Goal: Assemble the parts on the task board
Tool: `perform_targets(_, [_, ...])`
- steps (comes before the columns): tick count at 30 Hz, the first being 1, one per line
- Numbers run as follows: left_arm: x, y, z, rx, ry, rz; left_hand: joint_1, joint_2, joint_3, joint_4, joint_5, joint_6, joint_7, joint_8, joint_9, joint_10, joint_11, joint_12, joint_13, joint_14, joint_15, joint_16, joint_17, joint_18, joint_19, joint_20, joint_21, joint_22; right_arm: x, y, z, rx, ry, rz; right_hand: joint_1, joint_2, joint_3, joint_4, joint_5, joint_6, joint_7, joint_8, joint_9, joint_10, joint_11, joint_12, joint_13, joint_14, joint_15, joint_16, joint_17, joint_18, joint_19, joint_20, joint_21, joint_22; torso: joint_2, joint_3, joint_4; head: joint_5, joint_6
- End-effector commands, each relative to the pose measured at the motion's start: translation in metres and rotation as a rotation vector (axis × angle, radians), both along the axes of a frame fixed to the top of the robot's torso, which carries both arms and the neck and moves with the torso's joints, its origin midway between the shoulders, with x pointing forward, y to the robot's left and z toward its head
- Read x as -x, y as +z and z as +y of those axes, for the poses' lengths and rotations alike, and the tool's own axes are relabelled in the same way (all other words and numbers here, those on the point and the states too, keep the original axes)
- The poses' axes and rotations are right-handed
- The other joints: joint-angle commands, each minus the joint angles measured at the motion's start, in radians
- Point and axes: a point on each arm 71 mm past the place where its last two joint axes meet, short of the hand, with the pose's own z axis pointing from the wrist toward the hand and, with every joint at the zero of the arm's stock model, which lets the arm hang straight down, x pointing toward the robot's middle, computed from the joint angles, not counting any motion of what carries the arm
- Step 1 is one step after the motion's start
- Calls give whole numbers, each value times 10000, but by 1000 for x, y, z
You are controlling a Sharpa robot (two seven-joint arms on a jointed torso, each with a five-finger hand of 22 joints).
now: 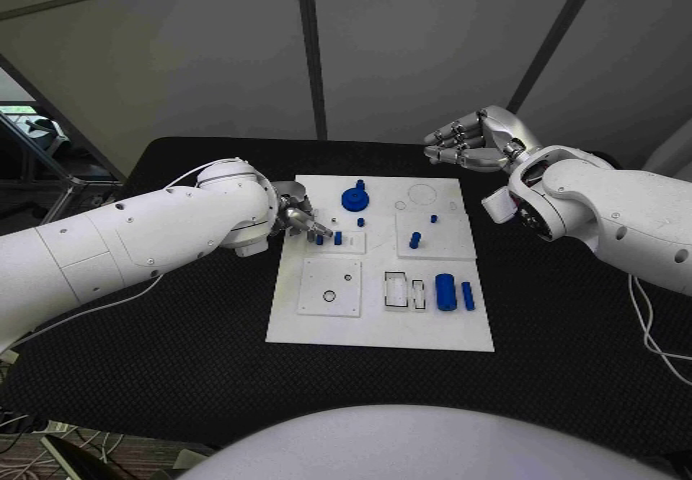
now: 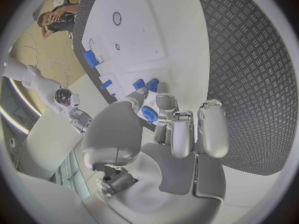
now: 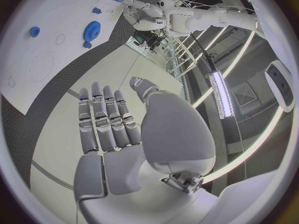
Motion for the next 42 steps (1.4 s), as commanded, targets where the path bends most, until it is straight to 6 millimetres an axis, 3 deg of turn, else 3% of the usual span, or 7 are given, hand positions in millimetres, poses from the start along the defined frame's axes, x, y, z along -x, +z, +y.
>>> perform_targets(1, [-1, 1, 0, 160, 107, 2, -117, 16, -436, 212, -646, 24, 31, -79, 6, -64, 36, 23, 32, 990, 4, -51, 2414, -812, 326, -4, -60, 1165, 0, 1, 1, -5, 92, -20, 22, 93, -68, 6, 31, -62, 41, -34, 4, -66, 37, 32, 2, -68, -11, -16, -10, 71, 63, -28, -28, -1, 5, -5, 2, -14, 2])
perform_targets(6, [-1, 3, 1, 303, 222, -74, -178, 131, -1104, 639, -1172, 35, 31, -106, 10, -74, 37, 38, 52, 990, 3, -49, 2415, -810, 332, -1, -78, 1178, 0, 1, 1, -6, 95, -20, 22, 93, -68, 6, 31, -62, 41, -34, 4, -66, 37, 32, 2, -68, -11, -16, -10, 71, 63, -28, -28, -1, 3, -3, 4, -7, 2])
perform_targets(10, [-2, 4, 1, 396, 281, -98, -127, 220, -1406, 842, -1298, 39, 32, -114, 16, -72, 39, 52, 72, 992, 2, -43, 2421, -811, 338, 1, -81, 1191, 0, 1, 1, -6, 98, -19, 22, 93, -68, 6, 31, -62, 41, -34, 4, -66, 37, 32, 2, -68, -11, -16, -10, 71, 63, -28, -28, -1, 5, -5, 2, -4, 2])
perform_targets(30, [-4, 13, 8, 718, 551, -360, 238, 478, -1745, 994, -1164, -25, 53, -155, 18, -182, 54, -70, -82, 967, 10, -113, 2340, -782, 297, 5, -228, 1120, -1, 1, 1, 2, 85, -8, 15, 97, -77, 13, 34, -64, 43, -34, 4, -69, 39, 35, 2, -69, -10, -16, -16, 70, 68, -27, -40, 0, -2, 4, 4, 6, 2])
perform_targets(37, [-1, 18, 12, 1431, 706, -441, 681, 672, -2158, 1087, -981, -489, 267, -505, -123, -776, 229, -762, -978, 849, 143, -431, 1984, -657, 63, 105, -885, 731, -1, 0, 0, 10, 64, -1, 15, 97, -77, 13, 34, -64, 43, -34, 4, -69, 39, 35, 2, -69, -10, -16, -16, 70, 68, -27, -40, 0, -3, 4, 17, 6, 2])
perform_targets(42, [7, 15, 14, 1617, 664, -314, 865, 728, -2274, 1075, -884, -544, 317, -611, -184, -883, 279, -868, -1130, 838, 185, -469, 1944, -638, 33, 148, -987, 678, -1, 0, -1, 17, 48, 4, 15, 97, -77, 13, 34, -64, 43, -34, 4, -69, 39, 35, 2, -69, -10, -16, -16, 70, 68, -27, -40, 0, -7, 11, 23, 28, 2])
